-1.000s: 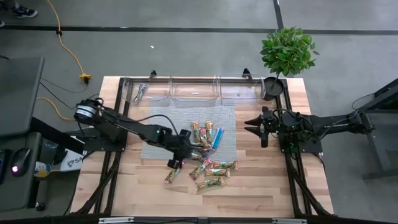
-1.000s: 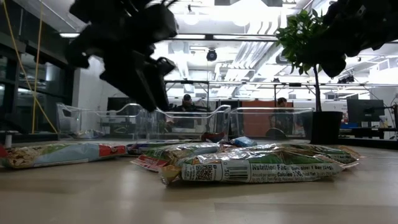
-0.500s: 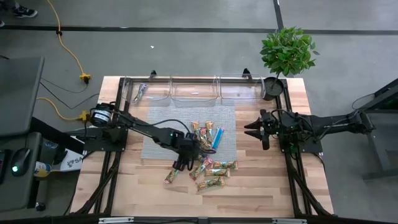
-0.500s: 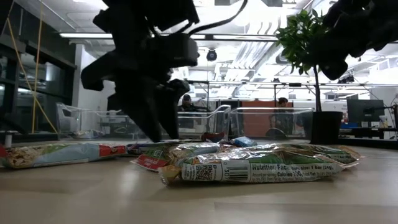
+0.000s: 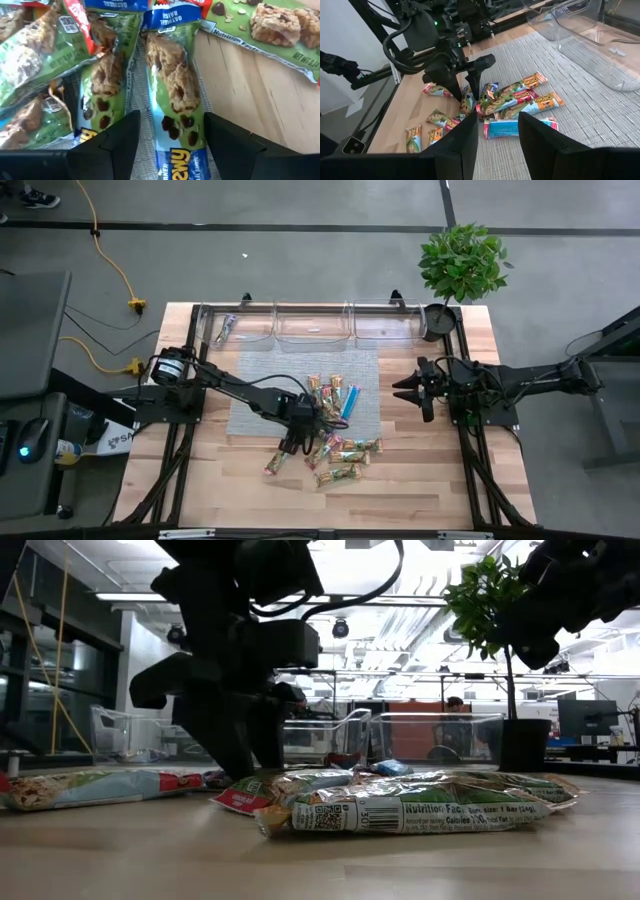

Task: Pick and place Granola Bars by type
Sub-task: Put the blue granola bar into the left transparent bin

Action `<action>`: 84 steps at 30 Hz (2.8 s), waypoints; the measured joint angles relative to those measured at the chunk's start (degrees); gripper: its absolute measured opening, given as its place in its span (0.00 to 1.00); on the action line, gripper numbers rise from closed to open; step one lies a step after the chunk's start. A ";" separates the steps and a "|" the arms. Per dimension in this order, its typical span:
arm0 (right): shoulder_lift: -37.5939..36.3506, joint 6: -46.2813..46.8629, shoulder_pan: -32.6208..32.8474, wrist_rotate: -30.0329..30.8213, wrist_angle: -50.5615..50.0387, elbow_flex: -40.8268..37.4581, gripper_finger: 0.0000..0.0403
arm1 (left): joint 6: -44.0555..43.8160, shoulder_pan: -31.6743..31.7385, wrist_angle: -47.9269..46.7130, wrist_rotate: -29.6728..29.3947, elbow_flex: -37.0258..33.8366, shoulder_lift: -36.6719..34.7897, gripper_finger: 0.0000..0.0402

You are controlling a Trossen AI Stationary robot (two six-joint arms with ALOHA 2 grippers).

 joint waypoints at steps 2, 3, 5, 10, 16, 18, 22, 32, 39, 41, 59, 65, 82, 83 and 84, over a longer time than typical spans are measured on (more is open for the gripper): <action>0.00 0.00 0.00 -0.13 0.02 0.00 0.31 | 0.02 0.04 0.10 -0.11 0.00 0.02 0.54; 0.00 0.00 -0.01 -0.13 0.02 0.00 0.31 | 0.02 0.06 0.15 -0.09 -0.02 0.02 0.54; 0.00 0.00 0.00 -0.15 0.02 0.00 0.31 | 0.00 0.09 0.09 0.05 -0.04 0.04 0.54; 0.00 0.00 0.00 -0.15 0.00 0.00 0.31 | -1.10 0.17 -0.22 2.73 -0.04 0.13 0.54; 0.00 -0.27 0.00 -0.15 -0.02 0.00 0.31 | -2.79 0.17 -0.28 3.44 -0.11 0.15 0.43; 0.00 -0.31 0.00 -0.15 0.00 0.00 0.31 | -2.81 0.15 -0.36 4.20 -0.11 0.15 0.37; 0.00 -0.42 0.00 -0.15 -0.02 0.00 0.31 | -4.43 0.13 -0.21 4.85 -0.07 0.17 0.27; 0.06 -0.44 0.00 -0.16 -0.26 0.00 0.31 | -10.61 3.73 -14.57 2.73 11.46 -3.18 0.15; 0.57 -0.42 0.00 -0.14 -0.52 0.00 0.31 | -21.02 9.84 -26.52 -14.86 21.83 -7.13 0.11; 1.00 -0.42 0.00 0.01 -0.27 0.00 0.31 | -24.81 12.94 -29.95 -18.86 21.97 -8.94 0.11; 3.37 -0.46 -0.02 0.52 0.08 0.00 0.31 | -44.31 47.96 -45.50 -31.43 19.43 -18.05 0.11; 3.37 -0.46 -0.02 1.68 0.02 -0.02 0.31 | -43.46 54.01 -37.69 -24.31 7.87 -17.94 0.11; 3.37 -0.04 -0.02 2.26 0.02 -0.01 0.31 | -37.65 58.58 -21.97 -20.11 -9.89 -17.92 0.11; 3.37 -0.02 -0.01 2.30 0.02 0.00 0.31 | -36.83 58.60 -21.37 -19.38 -9.89 -17.92 0.12; 3.37 -0.02 0.00 2.44 0.02 0.00 0.31 | -36.22 58.60 -20.83 -18.79 -9.88 -17.92 0.13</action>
